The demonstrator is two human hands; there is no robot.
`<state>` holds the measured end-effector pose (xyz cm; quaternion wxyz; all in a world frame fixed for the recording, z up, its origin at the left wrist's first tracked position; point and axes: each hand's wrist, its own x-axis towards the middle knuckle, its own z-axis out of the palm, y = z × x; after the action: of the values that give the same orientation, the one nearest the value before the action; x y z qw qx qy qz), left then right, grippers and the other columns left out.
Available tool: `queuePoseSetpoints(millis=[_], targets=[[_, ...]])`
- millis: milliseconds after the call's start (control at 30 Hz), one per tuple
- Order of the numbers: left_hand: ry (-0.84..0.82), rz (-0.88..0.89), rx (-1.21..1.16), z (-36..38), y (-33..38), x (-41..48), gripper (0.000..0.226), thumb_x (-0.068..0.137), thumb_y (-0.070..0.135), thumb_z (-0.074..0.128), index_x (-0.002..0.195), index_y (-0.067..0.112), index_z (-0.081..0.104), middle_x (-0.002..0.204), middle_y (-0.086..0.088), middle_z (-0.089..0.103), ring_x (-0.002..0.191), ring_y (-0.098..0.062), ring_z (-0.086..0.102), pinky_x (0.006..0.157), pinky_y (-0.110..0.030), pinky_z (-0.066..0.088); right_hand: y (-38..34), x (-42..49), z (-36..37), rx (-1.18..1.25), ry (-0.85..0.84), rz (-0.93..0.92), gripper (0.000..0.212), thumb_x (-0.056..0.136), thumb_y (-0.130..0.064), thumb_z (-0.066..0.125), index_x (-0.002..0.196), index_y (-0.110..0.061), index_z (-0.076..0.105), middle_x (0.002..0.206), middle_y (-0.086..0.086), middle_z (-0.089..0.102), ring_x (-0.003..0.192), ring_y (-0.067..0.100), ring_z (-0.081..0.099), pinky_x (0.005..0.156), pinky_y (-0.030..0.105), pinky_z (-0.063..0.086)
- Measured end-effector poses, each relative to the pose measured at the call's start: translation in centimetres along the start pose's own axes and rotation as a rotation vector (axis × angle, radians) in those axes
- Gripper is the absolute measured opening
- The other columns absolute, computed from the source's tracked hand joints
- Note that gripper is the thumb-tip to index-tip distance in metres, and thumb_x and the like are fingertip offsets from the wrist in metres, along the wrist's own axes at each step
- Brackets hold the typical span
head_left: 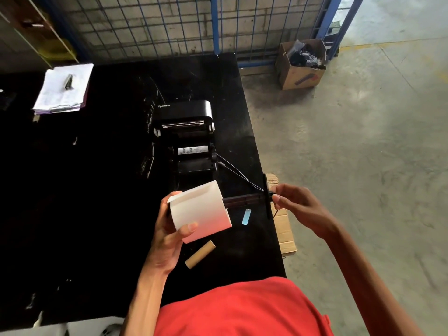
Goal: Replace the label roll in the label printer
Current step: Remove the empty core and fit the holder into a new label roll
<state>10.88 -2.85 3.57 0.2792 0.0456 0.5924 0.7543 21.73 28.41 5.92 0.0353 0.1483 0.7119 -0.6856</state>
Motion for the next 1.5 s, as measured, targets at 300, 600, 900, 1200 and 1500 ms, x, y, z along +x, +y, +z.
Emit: queuePoseSetpoints(millis=[300, 600, 900, 1200, 1500], targets=[[-0.074, -0.017, 0.111, 1.2, 0.1, -0.2, 0.089, 0.060, 0.013, 0.086, 0.138, 0.019, 0.044, 0.121, -0.005, 0.067, 0.107, -0.025, 0.068, 0.074, -0.038, 0.060, 0.2, 0.8, 5.4, -0.155, -0.088, -0.019, 0.012, 0.098, -0.007, 0.064, 0.108, -0.005, 0.069, 0.093, 0.004, 0.071, 0.083, 0.015, 0.066, 0.080, 0.035, 0.054], [-0.087, -0.053, 0.149, 1.2, 0.6, -0.7, 0.089, 0.059, 0.012, 0.086, 0.138, 0.019, 0.044, 0.119, -0.005, 0.068, 0.106, -0.026, 0.068, 0.070, -0.042, 0.061, 0.6, 0.2, 6.0, -0.008, -0.064, 0.019, 0.014, 0.093, -0.009, 0.072, 0.103, 0.000, 0.074, 0.098, 0.022, 0.075, 0.087, 0.022, 0.068, 0.088, 0.044, 0.054], [-0.127, -0.060, 0.245, 1.2, 1.0, -0.2, 0.096, 0.056, 0.016, 0.093, 0.139, 0.023, 0.045, 0.126, -0.021, 0.061, 0.119, -0.044, 0.058, 0.086, -0.055, 0.059, 1.9, -0.6, 7.2, -0.037, -0.040, 0.072, 0.014, 0.104, -0.016, 0.054, 0.110, -0.007, 0.063, 0.109, 0.003, 0.073, 0.105, 0.024, 0.069, 0.095, 0.051, 0.056], [-0.161, 0.085, 0.435, 1.9, 3.5, 0.8, 0.098, 0.058, 0.027, 0.094, 0.141, 0.022, 0.042, 0.126, -0.010, 0.062, 0.119, -0.033, 0.059, 0.093, -0.066, 0.053, 0.0, -1.1, 9.8, 0.620, -0.024, 0.253, 0.036, 0.108, -0.024, 0.045, 0.132, 0.002, 0.049, 0.127, 0.024, 0.065, 0.106, 0.036, 0.071, 0.079, 0.058, 0.062], [-0.349, 0.452, 0.817, 3.7, 7.7, 1.7, 0.095, 0.053, 0.028, 0.098, 0.131, 0.038, 0.046, 0.134, 0.001, 0.052, 0.122, -0.023, 0.056, 0.091, -0.046, 0.056, -1.8, -0.6, 8.3, 0.935, -0.125, 0.355, 0.037, 0.100, 0.001, 0.047, 0.134, -0.006, 0.062, 0.133, 0.023, 0.065, 0.109, 0.040, 0.070, 0.071, 0.053, 0.064]])
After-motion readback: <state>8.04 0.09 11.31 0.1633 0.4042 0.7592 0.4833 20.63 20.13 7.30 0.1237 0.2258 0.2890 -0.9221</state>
